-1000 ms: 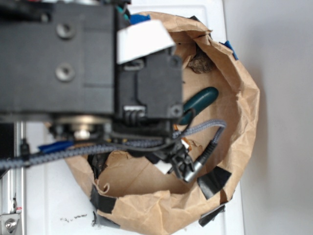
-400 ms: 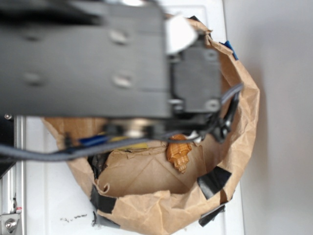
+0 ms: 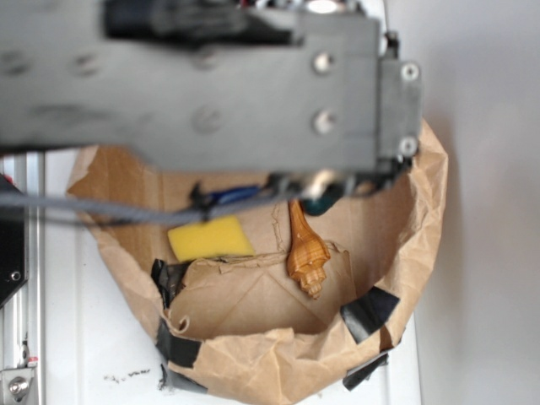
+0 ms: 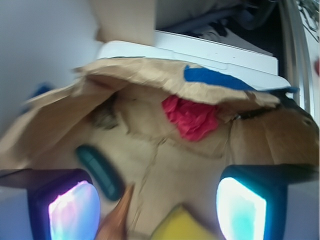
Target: Grab the red paper.
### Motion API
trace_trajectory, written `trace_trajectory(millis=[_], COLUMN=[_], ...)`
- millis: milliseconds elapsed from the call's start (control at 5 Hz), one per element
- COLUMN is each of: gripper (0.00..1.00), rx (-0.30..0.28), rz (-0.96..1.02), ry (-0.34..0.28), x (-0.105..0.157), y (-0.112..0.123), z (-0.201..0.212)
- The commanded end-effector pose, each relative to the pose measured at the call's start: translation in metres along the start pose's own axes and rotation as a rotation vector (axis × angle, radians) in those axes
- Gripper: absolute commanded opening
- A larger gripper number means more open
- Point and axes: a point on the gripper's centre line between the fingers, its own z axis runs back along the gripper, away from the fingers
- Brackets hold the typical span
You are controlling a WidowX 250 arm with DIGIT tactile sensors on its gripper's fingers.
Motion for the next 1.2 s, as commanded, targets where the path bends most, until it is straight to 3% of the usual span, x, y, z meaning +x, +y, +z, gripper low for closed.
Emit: trace_trajectory(millis=[0,600,800,1000], gripper=[1.00,1.00,1.00,1.00], rx=[-0.030,-0.030,0.001,-0.026], rz=[0.061,0.061,0.053,0.034], ry=[-0.013,-0.013,-0.062,-0.084], x=[0.014,0.014,0.003,-0.001], y=[0.007,0.007,0.007,0.006], z=[0.007,0.007,-0.016,-0.031])
